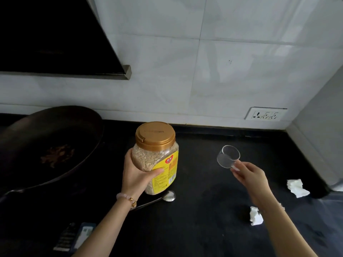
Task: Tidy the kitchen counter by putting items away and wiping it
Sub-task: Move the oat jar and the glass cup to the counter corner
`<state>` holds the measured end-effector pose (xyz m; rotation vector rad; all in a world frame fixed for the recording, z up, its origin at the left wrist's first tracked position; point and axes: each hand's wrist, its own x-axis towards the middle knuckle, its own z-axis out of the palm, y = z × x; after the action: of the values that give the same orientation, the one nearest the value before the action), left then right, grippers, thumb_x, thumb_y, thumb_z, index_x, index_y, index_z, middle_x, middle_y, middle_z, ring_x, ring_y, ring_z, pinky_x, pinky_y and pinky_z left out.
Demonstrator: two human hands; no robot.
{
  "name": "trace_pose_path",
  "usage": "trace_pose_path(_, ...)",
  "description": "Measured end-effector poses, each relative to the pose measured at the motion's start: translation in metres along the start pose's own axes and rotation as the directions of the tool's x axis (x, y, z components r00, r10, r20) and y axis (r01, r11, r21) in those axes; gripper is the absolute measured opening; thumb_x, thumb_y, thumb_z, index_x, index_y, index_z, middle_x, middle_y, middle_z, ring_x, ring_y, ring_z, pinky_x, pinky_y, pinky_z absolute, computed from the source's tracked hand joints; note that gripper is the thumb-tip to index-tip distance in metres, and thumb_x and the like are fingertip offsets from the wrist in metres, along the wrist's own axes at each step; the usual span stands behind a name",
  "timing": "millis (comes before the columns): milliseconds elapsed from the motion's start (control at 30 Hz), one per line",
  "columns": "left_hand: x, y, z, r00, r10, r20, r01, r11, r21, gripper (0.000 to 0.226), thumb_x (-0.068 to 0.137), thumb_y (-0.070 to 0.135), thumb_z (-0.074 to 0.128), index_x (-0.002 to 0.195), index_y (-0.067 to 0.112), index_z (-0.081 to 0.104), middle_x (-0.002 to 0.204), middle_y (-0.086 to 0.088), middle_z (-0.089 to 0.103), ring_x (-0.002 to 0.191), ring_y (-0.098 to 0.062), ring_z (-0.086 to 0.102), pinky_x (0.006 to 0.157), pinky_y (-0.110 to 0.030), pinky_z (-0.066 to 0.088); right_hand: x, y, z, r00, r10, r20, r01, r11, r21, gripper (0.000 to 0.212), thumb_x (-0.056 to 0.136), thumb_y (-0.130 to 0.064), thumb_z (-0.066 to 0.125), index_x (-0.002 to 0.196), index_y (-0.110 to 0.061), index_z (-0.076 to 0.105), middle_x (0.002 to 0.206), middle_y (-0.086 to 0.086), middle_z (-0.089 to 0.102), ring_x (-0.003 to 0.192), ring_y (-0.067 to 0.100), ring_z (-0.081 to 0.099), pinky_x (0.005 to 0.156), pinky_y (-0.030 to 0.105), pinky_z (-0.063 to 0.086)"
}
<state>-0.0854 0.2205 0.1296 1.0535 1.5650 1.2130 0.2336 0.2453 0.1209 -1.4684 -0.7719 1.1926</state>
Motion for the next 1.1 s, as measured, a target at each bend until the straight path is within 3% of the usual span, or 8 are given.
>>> trace_pose_path(233,-0.06,0.005,-0.049,0.997,-0.002,-0.081,-0.015,0.977,-0.212,0.138,0.033,0.035,0.094,0.156,0.022,0.033,0.126,0.01,0.059,0.109,0.0,0.059,0.082,-0.022,0.052,-0.069,0.005,0.028,0.995,0.02,0.098,-0.016,0.999,-0.044,0.025,0.088,-0.02,0.059,0.096,0.003,0.066,0.098,0.019,0.068,0.096,0.024,0.066,0.07,0.011,0.056)
trace_pose_path(400,-0.092,0.002,-0.086,0.987,-0.059,-0.148,0.008,0.945,-0.327,0.135,0.032,0.035,0.093,0.154,0.024,0.039,0.141,-0.008,0.062,0.126,-0.026,0.065,0.083,-0.036,0.059,-0.109,0.013,0.042,0.989,0.04,0.141,-0.03,0.997,-0.07,0.025,0.088,-0.021,0.06,0.095,0.002,0.067,0.102,0.022,0.069,0.101,0.027,0.067,0.072,0.013,0.056)
trace_pose_path(567,-0.134,-0.007,-0.108,0.979,-0.081,-0.185,0.006,0.928,-0.372,0.126,0.033,0.034,0.092,0.149,0.027,0.042,0.136,-0.006,0.066,0.118,-0.021,0.069,0.072,-0.029,0.064,-0.145,0.032,0.053,0.975,0.059,0.216,-0.037,0.994,-0.104,0.024,0.088,-0.022,0.06,0.093,0.0,0.068,0.098,0.021,0.07,0.093,0.023,0.068,0.069,0.013,0.057)
trace_pose_path(700,-0.181,-0.01,-0.117,0.96,-0.087,-0.265,-0.026,0.918,-0.395,0.129,0.03,0.034,0.09,0.149,0.021,0.043,0.128,-0.003,0.069,0.107,-0.013,0.07,0.058,-0.014,0.064,-0.163,0.038,0.055,0.947,0.073,0.314,-0.02,0.985,-0.169,0.025,0.088,-0.024,0.059,0.09,-0.001,0.068,0.093,0.018,0.071,0.09,0.023,0.068,0.069,0.014,0.057)
trace_pose_path(800,-0.22,-0.013,-0.12,0.926,-0.09,-0.367,-0.069,0.914,-0.399,0.13,0.028,0.033,0.088,0.149,0.017,0.043,0.126,-0.005,0.069,0.098,-0.013,0.069,0.049,-0.01,0.059,-0.17,0.037,0.059,0.906,0.077,0.417,0.021,0.974,-0.226,0.023,0.088,-0.022,0.058,0.089,-0.001,0.068,0.093,0.018,0.07,0.094,0.027,0.068,0.073,0.018,0.057)
trace_pose_path(933,-0.279,-0.025,-0.122,0.845,-0.137,-0.518,-0.076,0.926,-0.369,0.126,0.031,0.035,0.088,0.146,0.006,0.046,0.126,-0.02,0.069,0.082,-0.014,0.07,0.042,-0.011,0.053,-0.188,0.04,0.067,0.809,0.126,0.575,0.061,0.954,-0.295,0.021,0.089,-0.021,0.057,0.089,-0.002,0.067,0.091,0.015,0.071,0.089,0.023,0.069,0.066,0.013,0.057)
trace_pose_path(1033,-0.327,-0.037,-0.121,0.755,-0.186,-0.628,-0.08,0.925,-0.37,0.121,0.029,0.04,0.085,0.14,0.006,0.049,0.105,-0.01,0.07,0.06,-0.001,0.068,0.04,-0.01,0.049,-0.207,0.048,0.074,0.726,0.18,0.663,0.085,0.934,-0.347,0.02,0.089,-0.021,0.058,0.088,-0.004,0.068,0.09,0.013,0.071,0.087,0.021,0.069,0.067,0.017,0.057)
trace_pose_path(1100,-0.359,-0.043,-0.123,0.706,-0.229,-0.67,-0.067,0.92,-0.386,0.12,0.027,0.043,0.085,0.137,0.008,0.051,0.1,-0.007,0.069,0.06,-0.004,0.064,0.04,-0.015,0.048,-0.221,0.055,0.082,0.671,0.221,0.708,0.086,0.925,-0.37,0.02,0.089,-0.02,0.058,0.088,-0.003,0.068,0.091,0.014,0.071,0.087,0.023,0.069,0.075,0.024,0.055)
